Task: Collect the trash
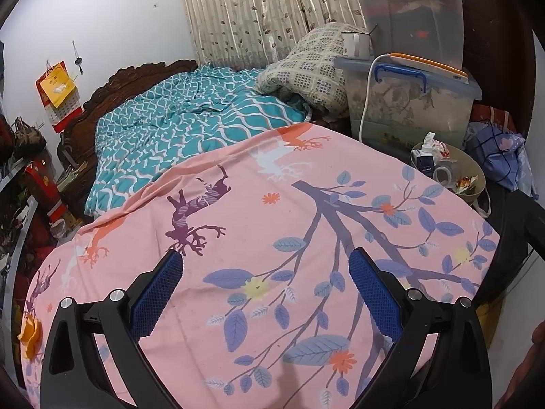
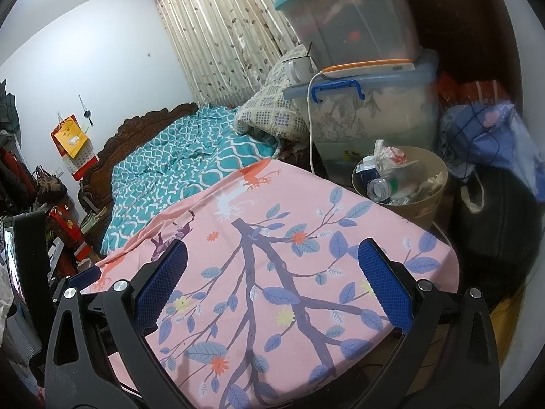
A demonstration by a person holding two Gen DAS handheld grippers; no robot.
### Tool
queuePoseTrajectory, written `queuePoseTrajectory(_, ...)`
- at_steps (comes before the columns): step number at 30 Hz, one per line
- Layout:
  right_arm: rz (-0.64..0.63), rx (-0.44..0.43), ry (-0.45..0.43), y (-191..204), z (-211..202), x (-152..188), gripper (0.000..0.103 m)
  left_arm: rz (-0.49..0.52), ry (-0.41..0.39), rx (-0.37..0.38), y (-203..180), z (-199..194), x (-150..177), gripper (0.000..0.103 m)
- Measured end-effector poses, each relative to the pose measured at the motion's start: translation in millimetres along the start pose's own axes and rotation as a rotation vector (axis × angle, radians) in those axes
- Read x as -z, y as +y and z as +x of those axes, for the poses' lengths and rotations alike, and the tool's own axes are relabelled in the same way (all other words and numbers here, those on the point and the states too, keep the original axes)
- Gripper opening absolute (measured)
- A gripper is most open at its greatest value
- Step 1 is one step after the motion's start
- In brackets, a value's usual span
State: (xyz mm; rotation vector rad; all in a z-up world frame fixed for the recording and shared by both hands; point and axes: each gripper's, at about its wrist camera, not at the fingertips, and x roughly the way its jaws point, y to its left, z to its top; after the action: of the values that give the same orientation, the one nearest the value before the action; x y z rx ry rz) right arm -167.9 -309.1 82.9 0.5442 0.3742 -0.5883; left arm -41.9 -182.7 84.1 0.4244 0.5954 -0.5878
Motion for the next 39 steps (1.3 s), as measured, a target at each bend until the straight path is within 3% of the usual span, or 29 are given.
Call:
queuePoseTrajectory(13,0.010,0.003,-0.002,-0.4,0.4,4.3,0.099,0.052,-0.007,-0.035,-7.0,0.5,3.4,0.094)
queuePoseTrajectory(39,0.012,0.002,0.000,-1.1,0.5,4.6,0.099,0.082,0.021,-0.008,-8.0,4.3,3.4,0.094)
